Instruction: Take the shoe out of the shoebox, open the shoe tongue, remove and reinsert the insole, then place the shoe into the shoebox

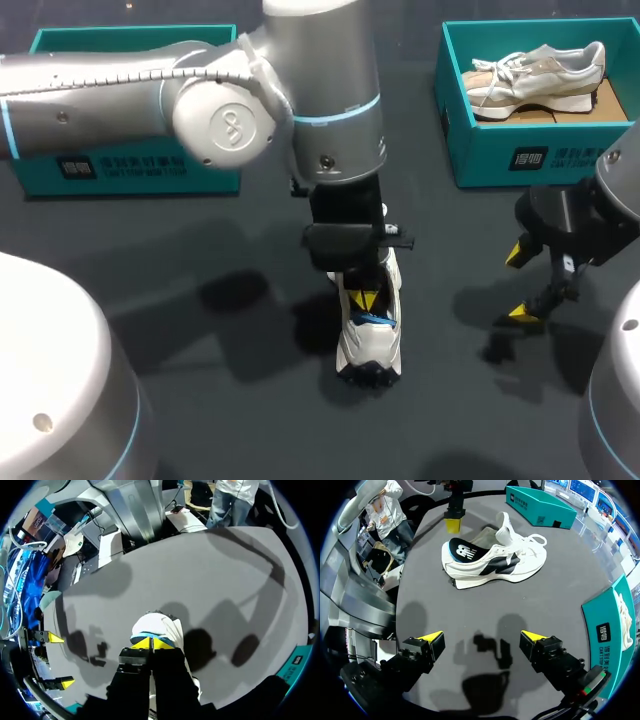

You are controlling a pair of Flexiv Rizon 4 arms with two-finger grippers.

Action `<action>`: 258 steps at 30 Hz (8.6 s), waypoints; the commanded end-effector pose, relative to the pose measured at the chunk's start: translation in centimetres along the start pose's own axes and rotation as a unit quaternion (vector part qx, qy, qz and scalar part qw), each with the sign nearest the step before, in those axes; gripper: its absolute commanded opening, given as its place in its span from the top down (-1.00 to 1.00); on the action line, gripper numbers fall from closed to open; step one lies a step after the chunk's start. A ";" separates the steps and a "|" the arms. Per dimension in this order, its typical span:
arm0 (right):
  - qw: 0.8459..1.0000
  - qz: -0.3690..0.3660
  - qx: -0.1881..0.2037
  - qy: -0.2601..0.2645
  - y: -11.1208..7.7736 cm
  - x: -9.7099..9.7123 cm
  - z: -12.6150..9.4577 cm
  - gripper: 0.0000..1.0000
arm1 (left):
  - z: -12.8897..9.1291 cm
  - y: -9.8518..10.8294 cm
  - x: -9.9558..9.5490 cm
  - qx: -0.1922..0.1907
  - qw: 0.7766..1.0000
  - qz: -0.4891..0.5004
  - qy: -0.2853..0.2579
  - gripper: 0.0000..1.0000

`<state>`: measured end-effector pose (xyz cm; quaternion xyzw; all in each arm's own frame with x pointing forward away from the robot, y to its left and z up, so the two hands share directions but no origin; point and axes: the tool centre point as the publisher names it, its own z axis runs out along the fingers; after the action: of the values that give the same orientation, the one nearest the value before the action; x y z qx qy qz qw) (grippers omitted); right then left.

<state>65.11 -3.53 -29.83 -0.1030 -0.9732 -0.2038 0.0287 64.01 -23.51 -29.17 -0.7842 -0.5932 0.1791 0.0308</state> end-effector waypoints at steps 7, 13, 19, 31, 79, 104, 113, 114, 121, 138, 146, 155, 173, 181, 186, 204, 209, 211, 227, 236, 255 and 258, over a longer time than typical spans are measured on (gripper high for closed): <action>1.000 0.000 0.000 -0.002 -0.1 0.2 0.0 -1.00 | 2.5 0.3 -0.7 -0.020 1.000 -0.008 0.019 1.00; 1.000 0.000 0.000 -0.002 -0.1 0.2 0.0 -1.00 | 4.1 1.4 -0.2 -0.017 0.999 -0.027 0.034 1.00; 1.000 0.000 0.000 -0.002 -0.1 0.2 0.0 -1.00 | 6.1 1.8 0.6 -0.011 0.998 -0.042 0.048 1.00; 1.000 0.000 0.000 -0.002 -0.1 0.2 0.0 -1.00 | 9.4 4.8 2.3 -0.029 0.994 -0.083 0.069 1.00; 1.000 0.000 0.000 -0.002 -0.1 0.2 0.0 -1.00 | 8.9 3.7 1.6 -0.038 0.996 -0.053 0.059 1.00; 1.000 0.000 0.000 -0.002 -0.1 0.2 0.0 -1.00 | 10.6 4.5 2.6 -0.059 0.985 -0.032 0.156 1.00; 1.000 0.000 0.000 -0.002 -0.1 0.2 0.0 -1.00 | 9.6 6.2 2.4 -0.079 0.988 -0.060 0.120 1.00; 1.000 0.000 0.000 -0.002 -0.1 0.2 0.0 -1.00 | 9.1 6.2 2.2 -0.082 0.988 -0.060 0.113 1.00; 1.000 0.000 0.000 -0.002 -0.1 0.2 0.0 -1.00 | 5.3 4.3 1.1 -0.091 0.993 -0.040 0.068 1.00; 1.000 0.000 0.000 -0.002 -0.1 0.2 0.0 -1.00 | 9.3 4.0 1.0 -0.055 0.994 -0.073 0.059 1.00; 1.000 0.000 0.000 -0.002 -0.1 0.2 0.0 -1.00 | 9.9 7.5 2.1 -0.093 0.987 -0.111 0.071 1.00; 1.000 0.000 0.000 -0.002 -0.1 0.2 0.0 -1.00 | 5.9 7.8 0.6 -0.100 0.987 -0.118 0.031 1.00; 1.000 0.000 0.000 -0.002 -0.1 0.2 0.0 -1.00 | 8.3 4.2 -1.4 -0.101 0.982 -0.135 0.085 1.00; 1.000 0.000 0.000 -0.002 -0.1 0.2 0.0 -1.00 | 10.3 4.5 -0.1 -0.086 0.979 -0.157 0.102 1.00; 1.000 0.000 0.000 -0.002 -0.1 0.2 0.0 -1.00 | 10.8 5.2 1.2 -0.113 0.973 -0.167 0.111 1.00; 1.000 0.000 0.000 -0.002 -0.1 0.2 0.0 -1.00 | 7.3 2.7 -1.6 -0.102 0.984 -0.136 0.055 1.00; 1.000 0.000 0.000 -0.002 -0.1 0.2 0.0 -1.00 | 7.4 2.1 -1.4 -0.091 0.986 -0.129 0.061 1.00; 1.000 0.000 0.000 -0.002 -0.1 0.2 0.0 -1.00 | 7.4 2.2 -1.3 -0.089 0.985 -0.131 0.063 1.00; 1.000 0.000 0.000 -0.002 -0.1 0.2 0.0 -1.00 | 12.0 5.0 1.0 -0.036 0.985 -0.149 0.078 1.00; 1.000 0.000 0.000 -0.002 -0.1 0.2 0.0 -1.00 | 6.2 4.1 -0.7 -0.080 0.987 -0.133 0.043 1.00; 1.000 0.000 0.000 -0.002 -0.1 0.2 0.0 -1.00 | 12.5 4.3 0.6 -0.044 0.983 -0.149 0.094 1.00; 1.000 0.000 0.000 -0.002 -0.1 0.2 0.0 -1.00 | 12.5 4.9 1.0 -0.075 0.979 -0.160 0.101 1.00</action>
<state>65.11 -3.54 -29.82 -0.1030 -0.9732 -0.2037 0.0287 64.75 -25.76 -40.40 -0.6948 -0.7129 0.0648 0.0689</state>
